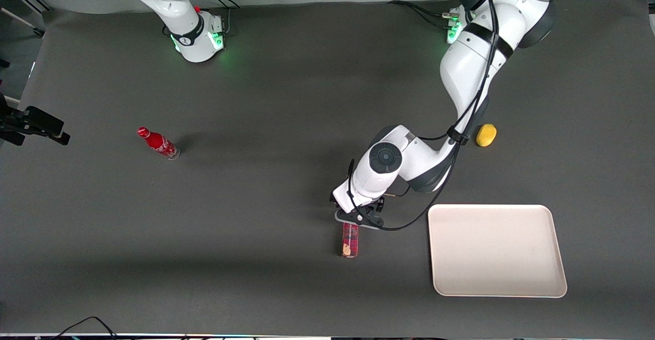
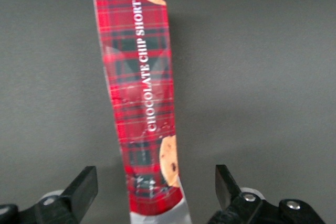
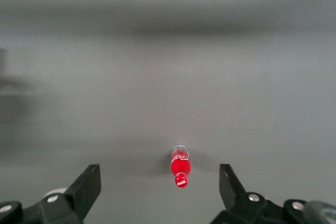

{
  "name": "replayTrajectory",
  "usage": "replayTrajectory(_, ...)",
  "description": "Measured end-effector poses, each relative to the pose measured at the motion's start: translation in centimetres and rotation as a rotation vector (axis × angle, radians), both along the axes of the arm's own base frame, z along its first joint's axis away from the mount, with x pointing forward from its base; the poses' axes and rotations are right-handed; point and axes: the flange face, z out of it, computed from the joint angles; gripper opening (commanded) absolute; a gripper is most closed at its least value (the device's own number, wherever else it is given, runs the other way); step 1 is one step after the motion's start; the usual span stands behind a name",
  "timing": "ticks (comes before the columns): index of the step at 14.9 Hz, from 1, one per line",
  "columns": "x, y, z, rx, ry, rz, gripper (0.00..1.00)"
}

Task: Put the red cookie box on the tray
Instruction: 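Lower the left gripper and close it on the cookie box's end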

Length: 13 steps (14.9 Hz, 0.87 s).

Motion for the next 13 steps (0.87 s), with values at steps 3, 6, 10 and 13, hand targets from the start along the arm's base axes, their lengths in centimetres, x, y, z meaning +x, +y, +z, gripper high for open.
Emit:
replayTrajectory(3, -0.26, -0.54, -0.36, -0.008, -0.010, -0.003, 0.62)
replayTrajectory(6, -0.29, -0.63, -0.41, -0.003, -0.022, -0.011, 0.00)
replayTrajectory(10, -0.03, -0.23, -0.59, 0.005, -0.024, -0.007, 0.00)
replayTrajectory(13, 0.17, -0.10, -0.43, 0.005, -0.027, -0.005, 0.00)
